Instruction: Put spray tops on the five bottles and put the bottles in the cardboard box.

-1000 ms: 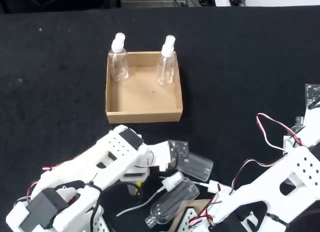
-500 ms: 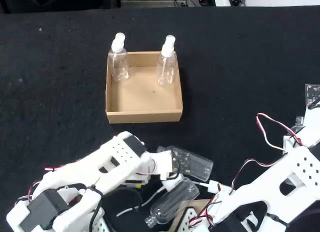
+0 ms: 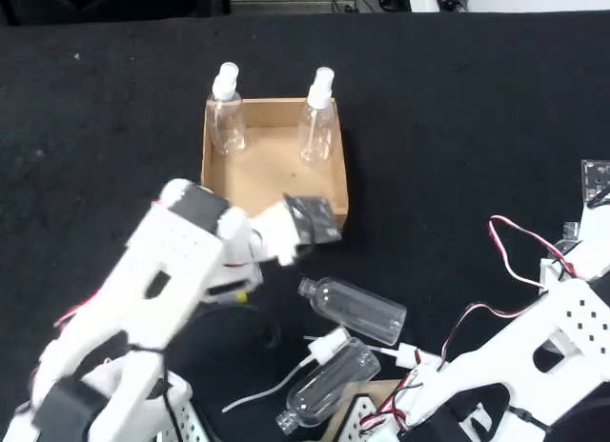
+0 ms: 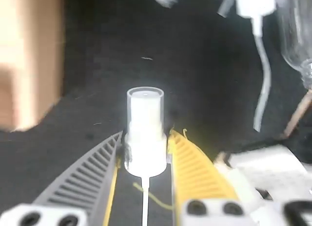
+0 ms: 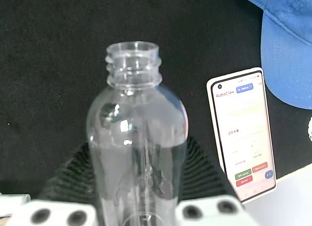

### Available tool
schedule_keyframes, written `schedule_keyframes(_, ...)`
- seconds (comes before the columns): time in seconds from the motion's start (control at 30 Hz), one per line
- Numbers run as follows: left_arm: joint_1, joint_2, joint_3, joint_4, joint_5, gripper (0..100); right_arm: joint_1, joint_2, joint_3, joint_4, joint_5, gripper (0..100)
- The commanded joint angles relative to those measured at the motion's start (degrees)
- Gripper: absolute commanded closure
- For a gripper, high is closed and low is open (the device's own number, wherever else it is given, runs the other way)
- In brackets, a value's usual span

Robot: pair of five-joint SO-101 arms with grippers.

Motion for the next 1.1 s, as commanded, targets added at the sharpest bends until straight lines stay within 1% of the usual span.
schedule_keyframes(0.0, -7.25, -11.43, -6.2, 0.26, 1.23, 90, -2.9, -2.95, -0.66, 3.43, -0.79, 98.8)
schedule_keyframes(0.13, -13.58, -19.16, -6.73, -4.22, 11.69, 90, -11.78, -4.26, -2.86, 6.59, -9.67, 98.8)
schedule_keyframes(0.3, -20.18, -27.96, -6.55, -11.43, 22.59, 90, -28.4, -13.85, -5.76, 10.81, -22.15, 98.8)
schedule_keyframes(0.43, -24.4, -35.52, -6.73, -20.48, 33.05, 90, -44.84, -23.69, -1.8, 5.27, -30.86, 98.8)
schedule_keyframes(0.57, -24.48, -40.88, -6.29, -27.52, 45.36, 90, -62.15, -30.37, 6.9, -5.45, -36.48, 98.7)
schedule_keyframes(0.63, -24.48, -42.11, -6.29, -31.65, 49.67, 90, -68.22, -32.04, 10.77, -10.81, -37.45, 98.7)
schedule_keyframes(0.7, -24.48, -42.29, -6.29, -36.4, 52.75, 90, -71.12, -32.92, 14.11, -16.26, -37.54, 98.7)
schedule_keyframes(0.87, -24.31, -42.2, -6.29, -46.59, 60.13, 90, -72.09, -33.1, 22.29, -30.51, -37.63, 98.7)
schedule_keyframes(0.97, -19.91, -42.2, -6.29, -51.6, 63.56, 90, -72.09, -33.45, 27.03, -35.6, -37.98, 98.7)
schedule_keyframes(1.07, -13.67, -42.2, -6.2, -54.24, 62.51, 90, -72.09, -33.63, 30.55, -38.33, -37.98, 98.7)
